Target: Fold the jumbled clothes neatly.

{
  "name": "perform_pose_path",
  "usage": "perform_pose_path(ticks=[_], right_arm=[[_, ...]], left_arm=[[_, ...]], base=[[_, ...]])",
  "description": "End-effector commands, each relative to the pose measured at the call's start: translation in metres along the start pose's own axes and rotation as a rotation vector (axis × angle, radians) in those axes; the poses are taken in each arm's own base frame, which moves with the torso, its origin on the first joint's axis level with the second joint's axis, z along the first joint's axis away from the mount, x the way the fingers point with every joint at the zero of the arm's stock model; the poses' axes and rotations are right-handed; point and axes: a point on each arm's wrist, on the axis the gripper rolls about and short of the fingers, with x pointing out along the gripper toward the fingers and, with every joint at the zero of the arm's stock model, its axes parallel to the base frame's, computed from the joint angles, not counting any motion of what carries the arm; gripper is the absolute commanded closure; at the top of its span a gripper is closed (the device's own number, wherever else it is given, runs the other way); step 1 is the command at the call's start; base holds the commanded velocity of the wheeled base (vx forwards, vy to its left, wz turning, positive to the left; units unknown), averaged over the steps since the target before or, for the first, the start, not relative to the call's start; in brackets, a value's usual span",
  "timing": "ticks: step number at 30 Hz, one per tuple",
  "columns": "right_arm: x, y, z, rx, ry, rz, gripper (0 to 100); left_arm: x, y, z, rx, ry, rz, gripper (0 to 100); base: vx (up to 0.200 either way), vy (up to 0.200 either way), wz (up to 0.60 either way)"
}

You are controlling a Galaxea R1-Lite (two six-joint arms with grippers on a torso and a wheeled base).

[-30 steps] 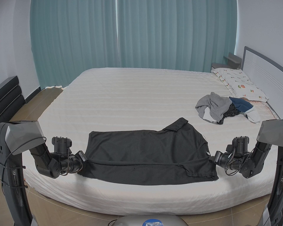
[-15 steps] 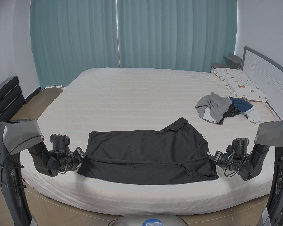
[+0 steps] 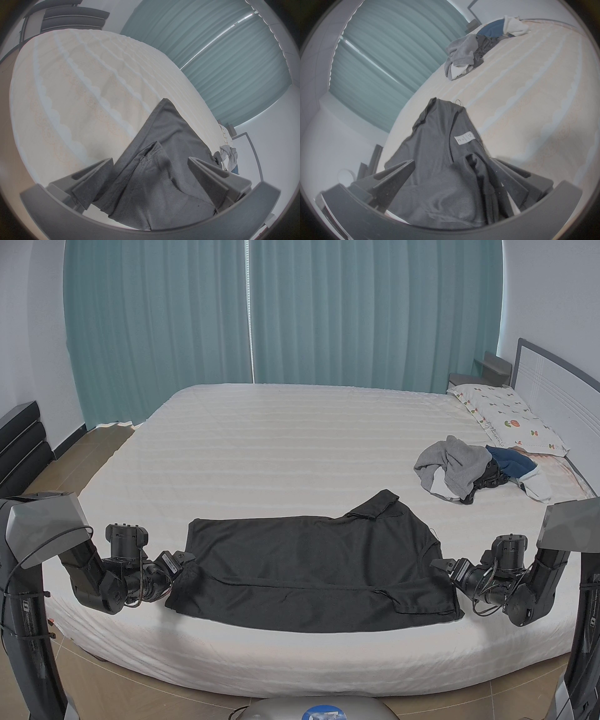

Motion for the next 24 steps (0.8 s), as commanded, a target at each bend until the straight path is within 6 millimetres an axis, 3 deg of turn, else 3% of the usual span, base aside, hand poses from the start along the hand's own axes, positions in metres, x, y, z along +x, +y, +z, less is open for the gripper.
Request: perform_pose_path(ticks=[1, 6, 14, 24], right_arm=[[-0.014, 0.001, 0.003, 0.074, -0.037, 0.02, 0], [-0.031, -0.014, -0.001, 0.27, -0.075, 0.044, 0], [-0.036, -0.025, 0.003, 0.383, -0.066, 0.1, 0], [-0.042, -0.027, 0.012, 0.44, -0.101, 0.106, 0]], left_arm=[[-0.005, 0.004, 0.004, -0.011, -0.008, 0.009, 0], [-0.023, 0.01, 0.012, -0.033, -0.039, 0.01, 0], [-0.023, 0.007, 0.017, -0.14, -0.051, -0.01, 0], [-0.023, 0.008, 0.015, -0.154, -0.009, -0.033, 0]], base=[[0.0, 0.0, 0.0], [0.0, 0.0, 0.0], [0.0, 0.0, 0.0], [0.0, 0.18, 0.0]])
